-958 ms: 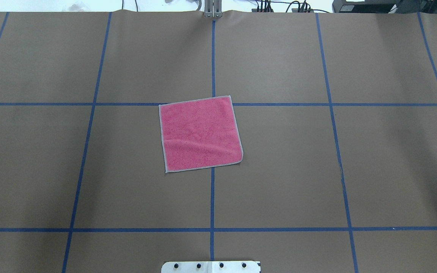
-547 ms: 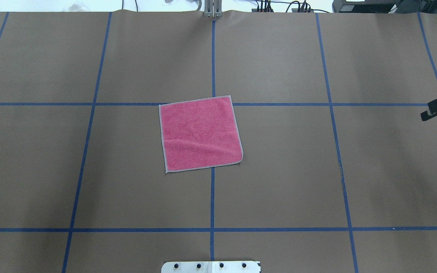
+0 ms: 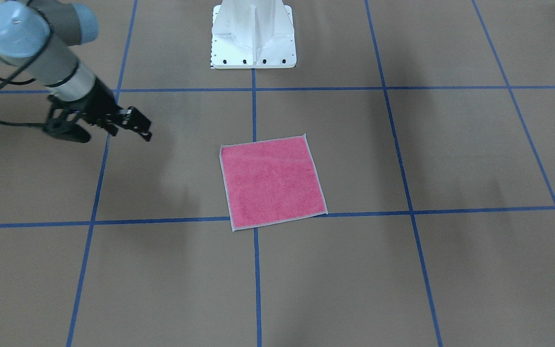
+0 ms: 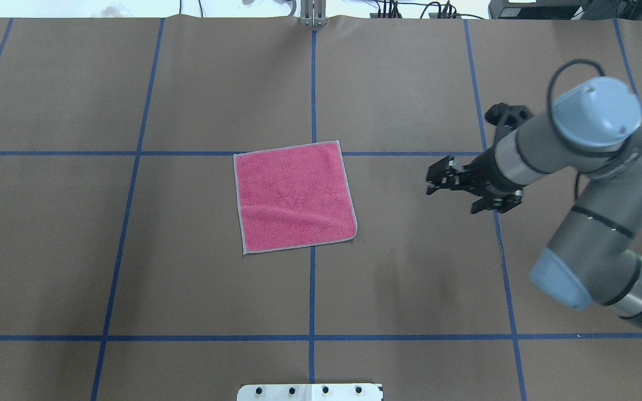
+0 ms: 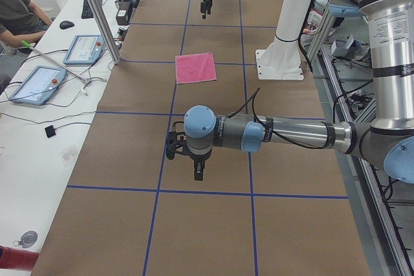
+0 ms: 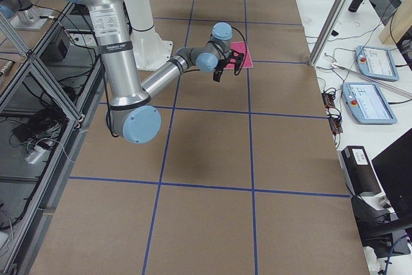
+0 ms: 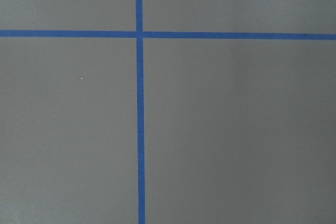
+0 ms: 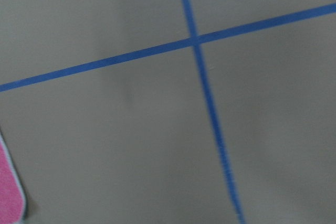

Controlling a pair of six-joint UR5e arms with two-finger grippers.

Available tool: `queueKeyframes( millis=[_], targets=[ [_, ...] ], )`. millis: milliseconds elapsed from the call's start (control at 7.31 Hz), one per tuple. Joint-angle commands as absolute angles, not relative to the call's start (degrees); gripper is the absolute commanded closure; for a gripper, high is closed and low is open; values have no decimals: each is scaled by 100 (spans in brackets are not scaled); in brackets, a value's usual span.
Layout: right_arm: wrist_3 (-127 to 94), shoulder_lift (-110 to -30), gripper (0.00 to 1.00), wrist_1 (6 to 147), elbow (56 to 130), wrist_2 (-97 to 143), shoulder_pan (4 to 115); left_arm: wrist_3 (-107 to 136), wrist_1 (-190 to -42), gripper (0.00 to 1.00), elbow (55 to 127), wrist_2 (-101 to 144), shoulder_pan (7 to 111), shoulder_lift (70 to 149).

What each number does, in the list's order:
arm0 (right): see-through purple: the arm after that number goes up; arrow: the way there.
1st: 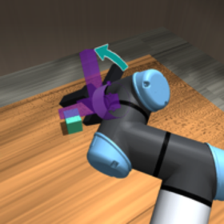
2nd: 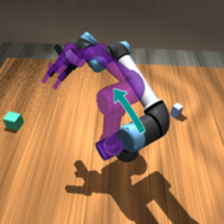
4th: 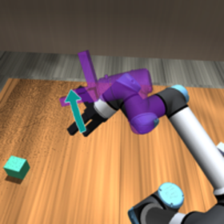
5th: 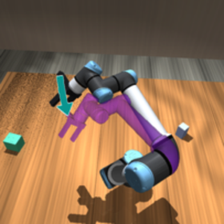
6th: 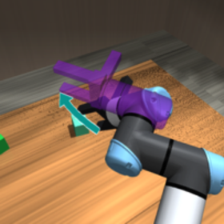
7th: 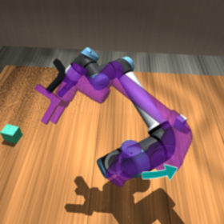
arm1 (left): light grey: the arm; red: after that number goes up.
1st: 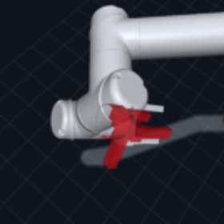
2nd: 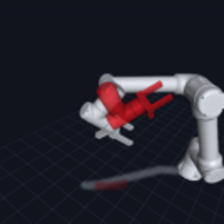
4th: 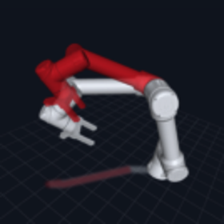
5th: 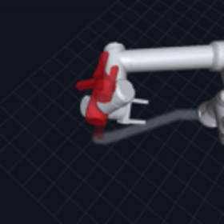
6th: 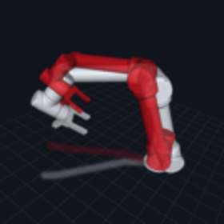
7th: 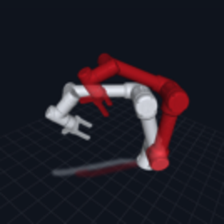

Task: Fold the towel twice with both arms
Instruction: 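Move the right gripper to the towel corner nearest it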

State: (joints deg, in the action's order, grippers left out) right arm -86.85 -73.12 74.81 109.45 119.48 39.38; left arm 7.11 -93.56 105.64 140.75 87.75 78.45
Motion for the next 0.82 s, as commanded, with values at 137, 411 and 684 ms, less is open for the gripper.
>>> queueKeyframes(
  millis=[137, 411, 684],
  targets=[
    [-9869, -6242, 1, 7690, 10434, 10673, 2780, 773, -9387, 0, 10538, 14071, 8771, 7892],
    [-10175, -5839, 11, 7664, 9988, 10635, 2654, 773, -9396, 0, 10529, 14071, 8763, 7910],
    [-10353, -5581, 21, 7629, 9520, 10363, 2654, 834, -9491, 0, 10547, 14080, 8615, 8067]
  ],
)
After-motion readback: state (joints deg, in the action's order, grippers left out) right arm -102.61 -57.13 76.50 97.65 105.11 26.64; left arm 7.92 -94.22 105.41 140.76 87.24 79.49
